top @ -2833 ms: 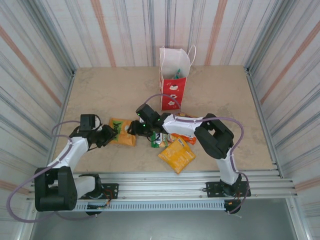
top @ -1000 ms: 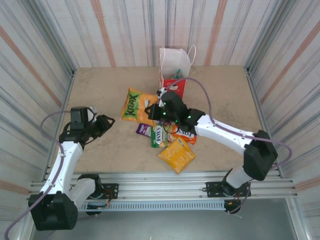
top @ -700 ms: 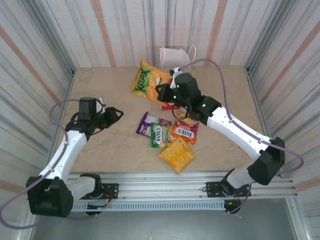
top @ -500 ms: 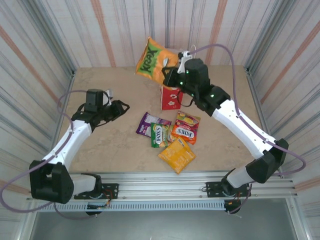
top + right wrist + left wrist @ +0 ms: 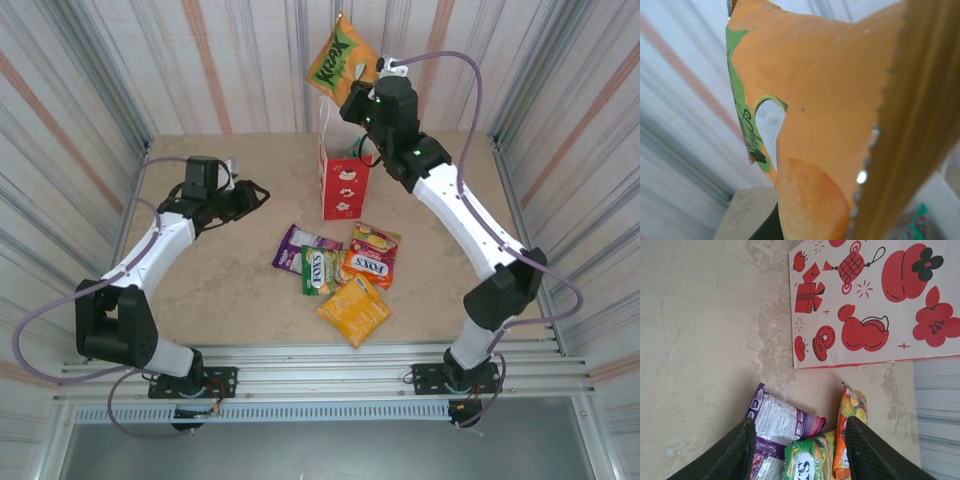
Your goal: Place the snacks into the paper bag
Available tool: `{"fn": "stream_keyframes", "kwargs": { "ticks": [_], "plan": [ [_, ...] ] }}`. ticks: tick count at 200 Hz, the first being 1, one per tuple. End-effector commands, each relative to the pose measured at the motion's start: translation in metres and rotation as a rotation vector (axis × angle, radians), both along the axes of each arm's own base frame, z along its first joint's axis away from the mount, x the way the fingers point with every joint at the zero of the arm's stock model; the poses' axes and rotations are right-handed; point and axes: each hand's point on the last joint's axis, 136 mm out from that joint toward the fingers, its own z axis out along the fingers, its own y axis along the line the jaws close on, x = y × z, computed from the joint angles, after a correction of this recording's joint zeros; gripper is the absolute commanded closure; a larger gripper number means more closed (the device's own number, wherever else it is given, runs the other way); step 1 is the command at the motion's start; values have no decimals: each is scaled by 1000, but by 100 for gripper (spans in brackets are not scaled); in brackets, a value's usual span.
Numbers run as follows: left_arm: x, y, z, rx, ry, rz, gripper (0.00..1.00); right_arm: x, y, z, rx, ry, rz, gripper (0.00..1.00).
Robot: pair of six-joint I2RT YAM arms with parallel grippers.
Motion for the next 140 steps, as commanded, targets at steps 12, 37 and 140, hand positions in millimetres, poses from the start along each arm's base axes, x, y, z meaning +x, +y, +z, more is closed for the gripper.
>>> {"fn": "stream_keyframes", "kwargs": {
  "ticks": [12, 37, 140],
  "plan": [
    [8, -7, 9, -5, -31, -31, 48, 32, -18, -16, -35, 8, -162, 94],
    [8, -7, 5, -3, -21, -30, 48, 45, -15, -37, -58, 51, -185, 95],
    [8, -9, -1, -9, -4, -27, 49, 37, -20, -14, 50, -46, -145, 99]
  ]
}}
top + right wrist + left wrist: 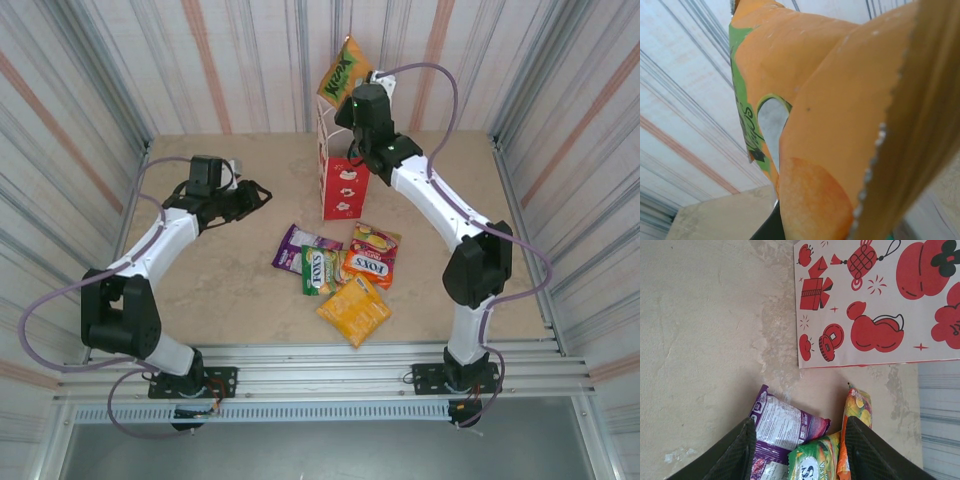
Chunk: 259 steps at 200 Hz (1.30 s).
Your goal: Place the snacks into the paper bag
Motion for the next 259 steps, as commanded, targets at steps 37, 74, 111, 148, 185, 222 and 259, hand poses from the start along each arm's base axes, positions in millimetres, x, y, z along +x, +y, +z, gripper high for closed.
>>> {"fn": "stream_keyframes", "kwargs": {
  "ticks": [37, 74, 111, 148, 185, 222, 259],
  "plan": [
    [1, -6, 11, -7, -32, -21, 49, -23, -29, 94, 94, -222, 0, 99],
    [1, -6, 11, -12, -33, -19, 49, -28, -41, 93, 67, -230, -41, 99],
    [-1, -9, 12, -11, -32, -26, 49, -17, -47, 53, 26, -124, -84, 100],
    [-3, -9, 10, -6, -25, -24, 48, -9, -45, 18, -19, -35, -107, 100],
    [-4, -10, 7, -3, -19, -24, 49, -6, -32, -4, -35, 17, -76, 100],
    [-6, -11, 5, -3, -12, -25, 49, -8, -15, -23, -47, 60, -38, 100],
    [-9, -11, 5, -2, -13, -27, 49, -9, -7, -32, -41, 76, -17, 100]
  ]
}}
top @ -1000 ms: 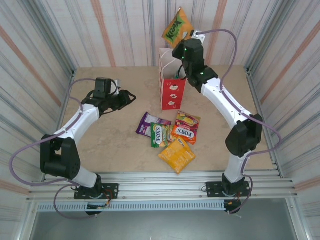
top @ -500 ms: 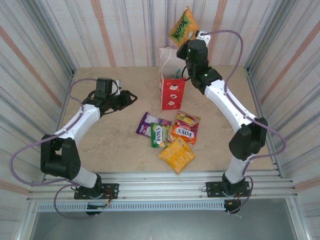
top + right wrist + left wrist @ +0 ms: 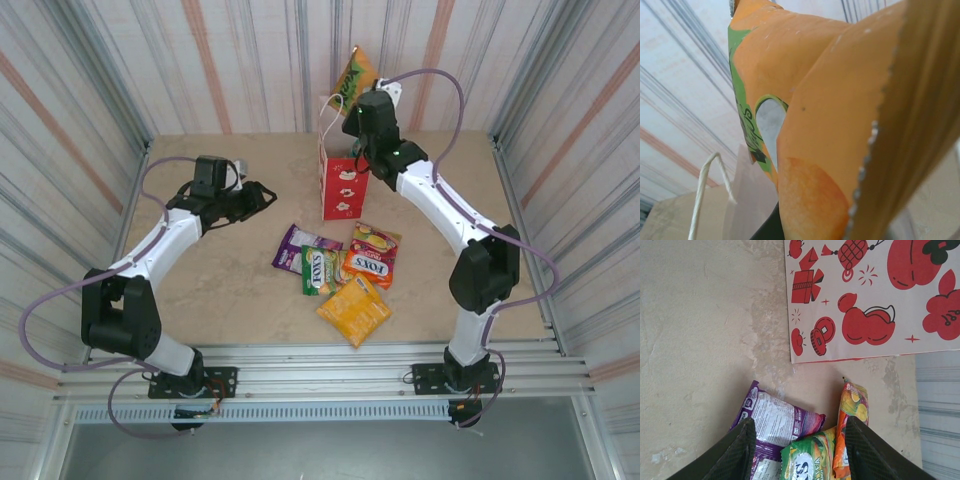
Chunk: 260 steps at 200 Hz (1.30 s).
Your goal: Place the snacks into the paper bag
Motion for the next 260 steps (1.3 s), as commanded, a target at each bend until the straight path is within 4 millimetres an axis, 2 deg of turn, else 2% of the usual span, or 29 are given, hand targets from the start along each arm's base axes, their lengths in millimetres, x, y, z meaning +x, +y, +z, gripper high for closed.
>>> {"fn": "stream_keyframes", "kwargs": {
  "ticks": [1, 55, 72, 103, 125, 149, 173, 196, 227, 260],
  "plan": [
    [-5, 0, 4, 0, -8, 0, 49, 1, 8, -14, 17, 28, 12, 100],
    [-7, 0, 5, -2, -11, -1, 48, 8, 16, -23, 37, 32, 46, 97],
    [-8, 1, 7, 2, -17, 0, 48, 8, 18, -25, 47, 39, 51, 89],
    [-10, 1, 9, 1, -19, 1, 48, 4, 15, -26, 54, 57, 42, 69],
    [-15, -2, 11, -5, -18, -10, 49, -3, 10, -21, 50, 57, 34, 63],
    [-24, -9, 11, -6, -13, -37, 49, -15, 4, -12, 56, 39, 39, 63],
    [-41, -21, 6, -9, 11, -76, 49, -40, -1, 4, 74, 16, 90, 63],
    [-61, -32, -2, -16, 44, -100, 49, -72, -6, 5, 74, 28, 166, 63],
    [-91, -53, -25, -31, 108, -144, 49, -120, -15, -14, 102, 81, 248, 62],
    [-117, -73, -55, -36, 181, -172, 50, -173, -15, -45, 132, 153, 387, 64]
  ]
}}
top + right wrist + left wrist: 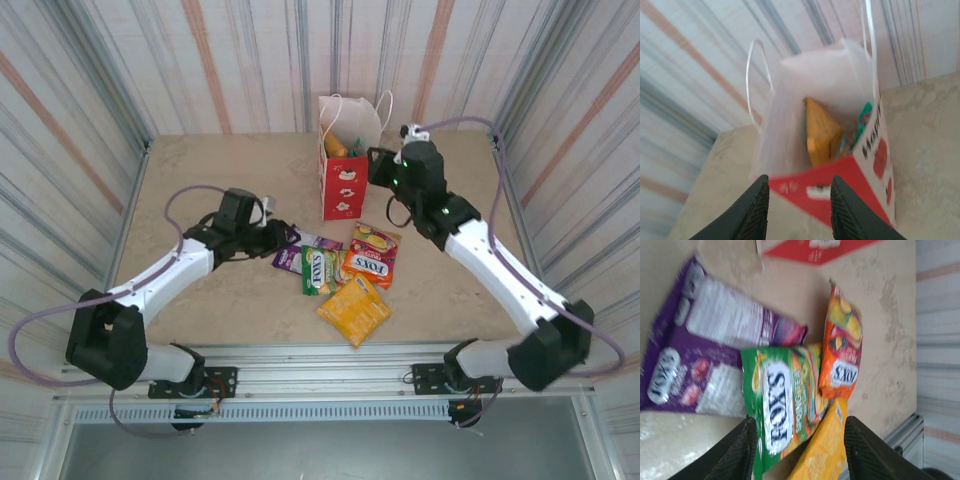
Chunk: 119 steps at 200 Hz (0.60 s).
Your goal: Place the snacks into the paper bag
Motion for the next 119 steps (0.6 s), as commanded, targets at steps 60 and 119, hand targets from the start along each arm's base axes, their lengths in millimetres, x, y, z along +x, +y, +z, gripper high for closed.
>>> {"fn": "stream_keyframes", "kwargs": {
  "ticks": [60, 119],
  "plan": [
    [-73, -51, -47, 6, 143, -170, 50, -107, -1, -124, 9, 440, 267, 62],
    [-115, -82, -80, 32, 206, -352, 49, -175, -16, -210, 56, 844, 303, 60]
  ]
}}
